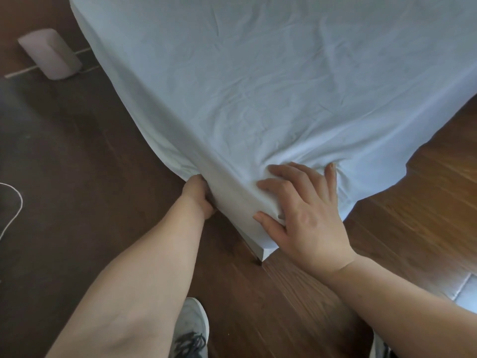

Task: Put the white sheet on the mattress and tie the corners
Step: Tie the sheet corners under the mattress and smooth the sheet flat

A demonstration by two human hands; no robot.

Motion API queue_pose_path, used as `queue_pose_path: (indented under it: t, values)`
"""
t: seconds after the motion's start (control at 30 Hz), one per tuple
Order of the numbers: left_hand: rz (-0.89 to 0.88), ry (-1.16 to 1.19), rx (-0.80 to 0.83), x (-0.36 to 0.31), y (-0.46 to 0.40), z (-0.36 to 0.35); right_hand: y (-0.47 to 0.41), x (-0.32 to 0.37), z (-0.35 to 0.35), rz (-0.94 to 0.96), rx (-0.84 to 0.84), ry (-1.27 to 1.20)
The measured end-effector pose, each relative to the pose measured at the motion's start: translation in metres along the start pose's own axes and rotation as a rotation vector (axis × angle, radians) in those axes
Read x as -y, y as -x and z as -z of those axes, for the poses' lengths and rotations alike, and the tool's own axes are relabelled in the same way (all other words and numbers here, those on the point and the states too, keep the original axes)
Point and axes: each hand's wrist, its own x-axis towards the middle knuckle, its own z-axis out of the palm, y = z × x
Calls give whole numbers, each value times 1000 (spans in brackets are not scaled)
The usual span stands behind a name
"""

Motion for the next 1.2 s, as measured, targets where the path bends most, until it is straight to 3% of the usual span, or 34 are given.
queue_pose_path:
  t: [0.13, 0.2, 0.27, 0.37, 0.4, 0.47, 0.6, 0.7, 0.77, 0.83, 0.9, 0.97, 1.07, 1.2]
  values:
    - [-83, 99, 81, 5, -10, -8, -4, -2, 0, 17, -56, -6]
    - [-121, -15, 113, 7, -12, -11, -5, -4, -2, 23, -63, -5]
    - [-151, -313, 27, 0, -12, -9, -3, -5, -5, 29, -57, 3]
    - [-270, -1037, -287, -31, -24, 5, 0, -8, -8, 29, -25, 25]
    - [-321, -1117, -363, -39, -32, 9, 1, -8, -9, 28, -6, 28]
    - [-463, -1012, -398, -48, -24, 4, 1, -6, -6, 25, 36, 31]
    - [-630, -466, -484, -41, 23, -16, -6, -1, 13, 15, 219, -11]
    - [-913, -456, -668, -36, 78, -34, -4, -5, 36, -36, 264, -156]
    - [-1275, -657, -521, -24, 121, -54, 4, -10, 49, -117, 149, -202]
    - [-1489, -933, -230, -6, 156, -77, 13, -15, 62, -245, 38, -204]
    - [-1464, -1266, 66, 12, 178, -100, 20, -25, 75, -451, 140, -292]
    - [-1295, -1584, 261, 28, 188, -123, 24, -39, 85, -621, 361, -384]
    - [-1189, -1966, 251, 51, 179, -139, 38, -66, 101, -675, 632, -361]
    - [-1286, -2240, 40, 76, 161, -124, 46, -99, 110, -719, 698, -339]
